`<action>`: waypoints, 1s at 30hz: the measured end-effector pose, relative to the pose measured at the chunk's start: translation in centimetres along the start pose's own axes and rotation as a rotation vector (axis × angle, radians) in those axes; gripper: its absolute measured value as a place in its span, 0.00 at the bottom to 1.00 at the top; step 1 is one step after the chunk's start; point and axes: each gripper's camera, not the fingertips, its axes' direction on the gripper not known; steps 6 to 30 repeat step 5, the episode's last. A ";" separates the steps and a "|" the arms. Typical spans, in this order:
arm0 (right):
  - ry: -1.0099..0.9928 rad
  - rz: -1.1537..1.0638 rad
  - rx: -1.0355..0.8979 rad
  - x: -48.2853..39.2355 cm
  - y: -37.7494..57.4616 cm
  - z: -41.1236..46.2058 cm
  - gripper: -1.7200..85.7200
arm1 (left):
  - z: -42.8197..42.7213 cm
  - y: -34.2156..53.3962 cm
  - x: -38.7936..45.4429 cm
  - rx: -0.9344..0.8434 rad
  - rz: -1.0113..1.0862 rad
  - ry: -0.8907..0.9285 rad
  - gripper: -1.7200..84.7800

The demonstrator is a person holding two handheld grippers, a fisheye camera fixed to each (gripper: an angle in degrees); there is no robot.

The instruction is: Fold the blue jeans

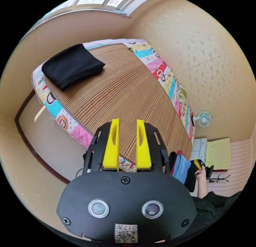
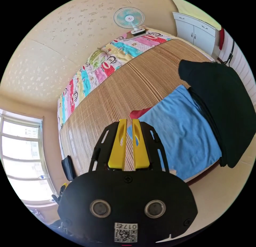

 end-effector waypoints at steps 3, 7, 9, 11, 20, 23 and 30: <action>-0.026 -0.046 -0.058 -5.4 1.4 4.1 0.14 | 2.1 -3.5 1.5 -0.081 0.143 -0.051 0.17; -0.038 -0.073 -0.105 -8.5 2.6 6.6 0.15 | 3.5 -5.4 2.4 -0.126 0.213 -0.081 0.17; -0.038 -0.073 -0.105 -8.5 2.6 6.6 0.15 | 3.5 -5.4 2.4 -0.126 0.213 -0.081 0.17; -0.038 -0.073 -0.105 -8.5 2.6 6.6 0.15 | 3.5 -5.4 2.4 -0.126 0.213 -0.081 0.17; -0.038 -0.073 -0.105 -8.5 2.6 6.6 0.15 | 3.5 -5.4 2.4 -0.126 0.213 -0.081 0.17; -0.038 -0.073 -0.105 -8.5 2.6 6.6 0.15 | 3.5 -5.4 2.4 -0.126 0.213 -0.081 0.17; -0.038 -0.073 -0.105 -8.5 2.6 6.6 0.15 | 3.5 -5.4 2.4 -0.126 0.213 -0.081 0.17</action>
